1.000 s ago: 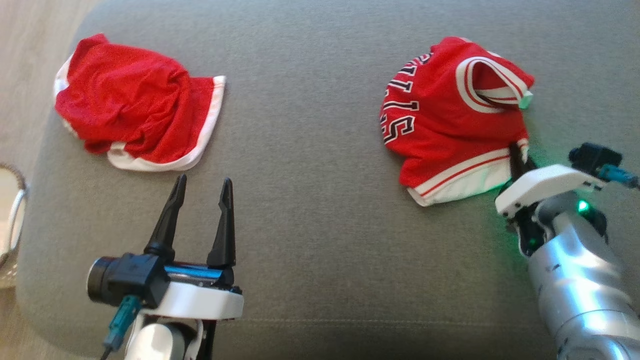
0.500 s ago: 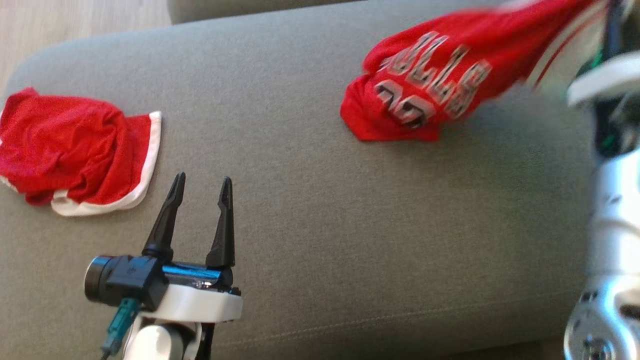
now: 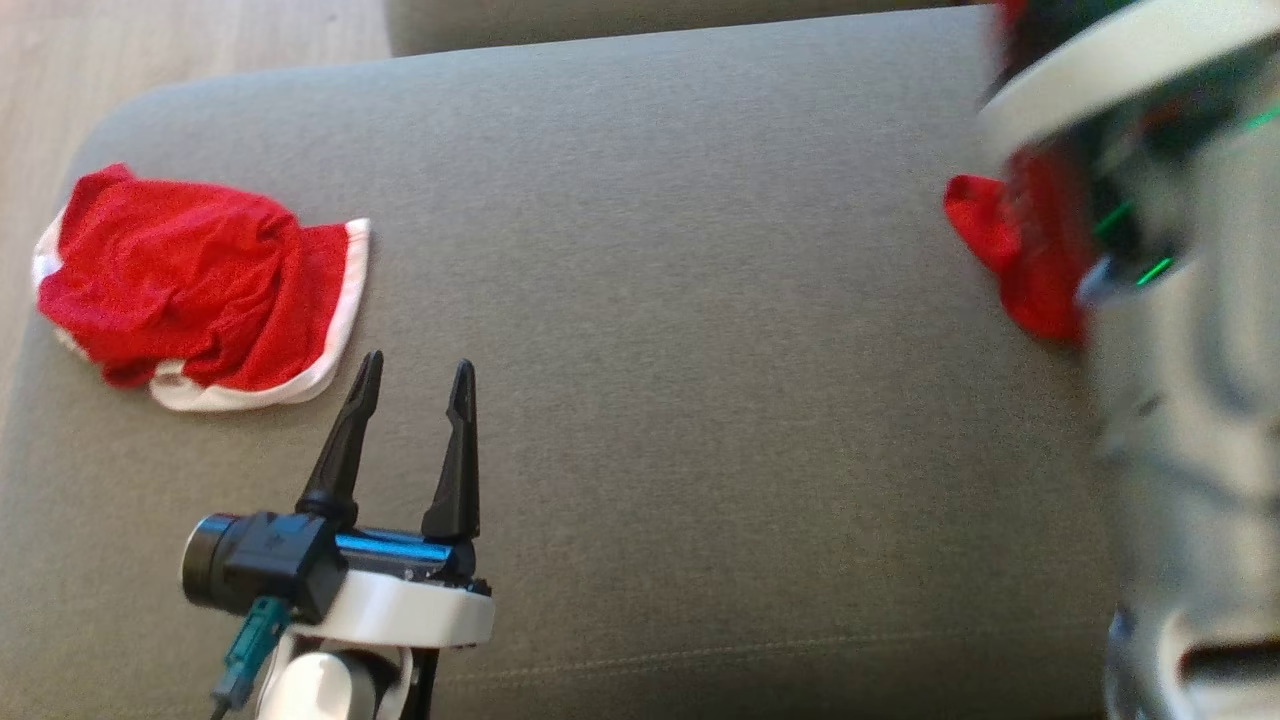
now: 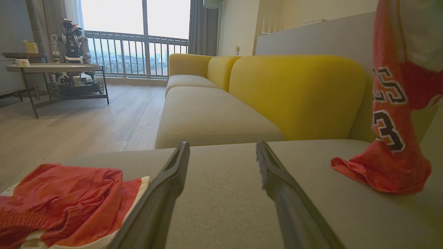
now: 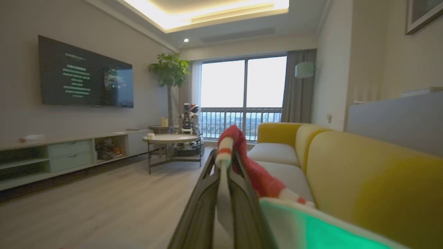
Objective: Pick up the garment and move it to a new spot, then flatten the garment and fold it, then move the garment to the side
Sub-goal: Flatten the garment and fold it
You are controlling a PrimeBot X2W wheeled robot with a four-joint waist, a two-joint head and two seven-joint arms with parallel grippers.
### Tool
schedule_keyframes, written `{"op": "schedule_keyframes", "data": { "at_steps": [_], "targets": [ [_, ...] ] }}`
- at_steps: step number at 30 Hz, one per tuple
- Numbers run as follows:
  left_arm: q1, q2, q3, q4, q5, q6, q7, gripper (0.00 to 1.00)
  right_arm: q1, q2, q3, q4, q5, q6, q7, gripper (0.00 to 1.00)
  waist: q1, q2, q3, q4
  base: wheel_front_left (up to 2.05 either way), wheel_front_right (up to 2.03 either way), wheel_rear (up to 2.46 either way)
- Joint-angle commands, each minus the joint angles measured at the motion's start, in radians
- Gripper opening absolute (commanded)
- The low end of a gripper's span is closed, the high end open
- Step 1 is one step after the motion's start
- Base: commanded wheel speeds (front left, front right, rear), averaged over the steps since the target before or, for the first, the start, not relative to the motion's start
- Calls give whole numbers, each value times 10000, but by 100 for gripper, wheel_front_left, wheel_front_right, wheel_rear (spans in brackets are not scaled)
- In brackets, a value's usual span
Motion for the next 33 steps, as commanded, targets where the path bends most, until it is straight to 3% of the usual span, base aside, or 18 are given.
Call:
{"op": "schedule_keyframes", "data": {
  "at_steps": [1,9,10,12,15,18,21,22,26,30,33],
  "targets": [
    [-304,-22,251,-306,-55,26,-51,100,419,164,629,-86,293,-4,92,0,1,0,47,210,0,0,0],
    [-398,-22,110,-152,-163,11,-51,100,2617,165,4826,1647,2207,-4,-694,0,1,0,181,740,0,0,0],
    [-410,-22,119,-148,-164,10,-51,100,2765,165,5392,1704,2414,-4,-791,16,1,0,187,762,0,0,0],
    [-424,-22,139,-140,-161,9,-51,100,3040,165,6284,1778,2806,-4,-878,100,1,0,194,785,0,0,0],
    [-441,-22,145,-144,-141,28,-51,100,3277,165,6739,1888,3038,-4,-1178,100,1,0,199,773,0,0,0],
    [-496,-22,115,-190,-64,35,-51,100,3476,165,6222,1983,3096,-4,-1741,100,1,0,236,686,0,0,0],
    [-584,-22,80,-250,5,58,-51,100,3978,165,5418,1823,4262,-4,-1927,100,1,0,280,535,0,0,0],
    [-617,-22,79,-297,38,57,-51,100,4040,165,5100,1813,4174,-4,-1987,100,1,0,306,452,0,0,0],
    [-834,-22,-129,-498,282,-171,-51,100,4550,141,2832,1477,2687,-4,-2443,100,1,0,453,98,0,0,0],
    [-1267,109,-933,-280,889,-888,-51,100,5347,155,238,336,1066,-4,-2751,100,1,0,756,-441,0,0,0],
    [-1809,373,-1846,188,1439,-1234,-51,100,5835,161,-880,-285,860,-4,-2873,100,1,0,1104,-919,0,0,0]
  ]
}}
